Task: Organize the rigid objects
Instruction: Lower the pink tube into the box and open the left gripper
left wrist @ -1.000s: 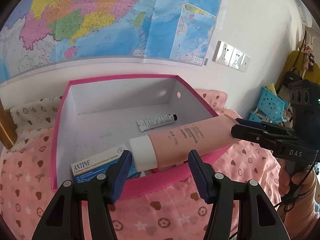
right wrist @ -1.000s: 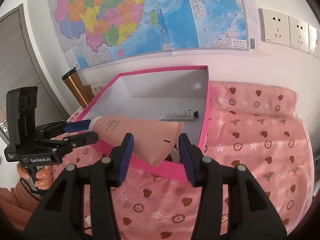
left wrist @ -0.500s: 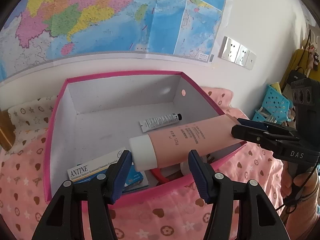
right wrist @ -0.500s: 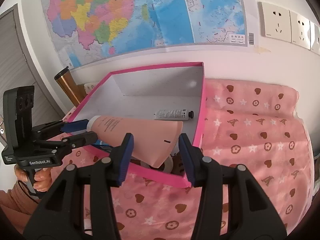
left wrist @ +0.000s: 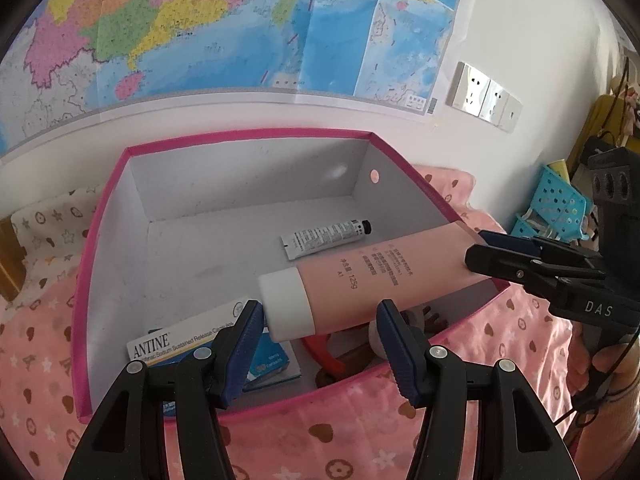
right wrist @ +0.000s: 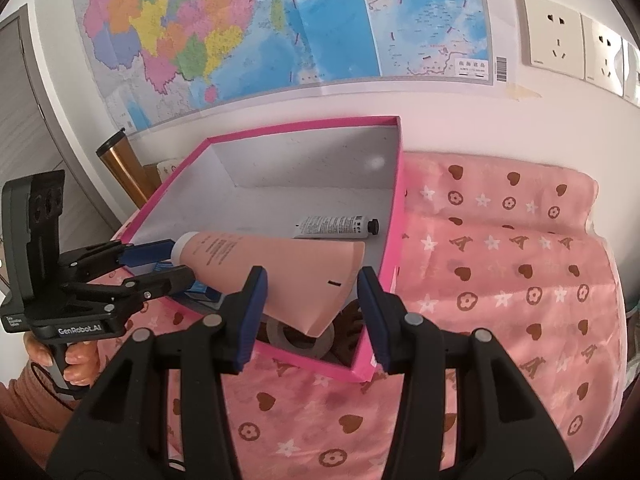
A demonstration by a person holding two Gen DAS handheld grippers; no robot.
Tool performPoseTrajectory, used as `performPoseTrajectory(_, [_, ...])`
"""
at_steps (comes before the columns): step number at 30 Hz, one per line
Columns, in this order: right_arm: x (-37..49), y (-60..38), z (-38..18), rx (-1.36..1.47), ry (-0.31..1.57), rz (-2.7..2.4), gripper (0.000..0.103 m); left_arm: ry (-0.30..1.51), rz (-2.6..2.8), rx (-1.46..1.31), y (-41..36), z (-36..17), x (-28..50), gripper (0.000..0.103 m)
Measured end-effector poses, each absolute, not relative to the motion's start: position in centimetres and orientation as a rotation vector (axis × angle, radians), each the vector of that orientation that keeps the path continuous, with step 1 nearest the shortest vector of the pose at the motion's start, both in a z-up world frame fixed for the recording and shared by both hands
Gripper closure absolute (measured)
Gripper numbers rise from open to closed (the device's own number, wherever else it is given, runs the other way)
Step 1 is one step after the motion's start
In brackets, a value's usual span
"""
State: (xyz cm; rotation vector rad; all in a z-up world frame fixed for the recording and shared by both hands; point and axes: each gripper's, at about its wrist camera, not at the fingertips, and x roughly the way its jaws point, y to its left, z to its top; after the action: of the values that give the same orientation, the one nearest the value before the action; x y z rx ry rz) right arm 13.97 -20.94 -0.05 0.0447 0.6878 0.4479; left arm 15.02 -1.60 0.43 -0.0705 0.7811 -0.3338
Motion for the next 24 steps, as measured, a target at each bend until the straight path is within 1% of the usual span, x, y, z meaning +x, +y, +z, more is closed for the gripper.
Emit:
performPoseTrajectory(15, [14.5,-19.1,0.2,-0.064,0.669,0.404,0.053,0.803,-0.346,-0.045,-2.8,-0.2,16.4,0.045])
performPoseTrajectory(24, [13.6,-20.1,-0.2,-0.011,0.674,0.421,0.053,0.775,-0.343,-0.067,-1.5,0.0,15.1,0.045])
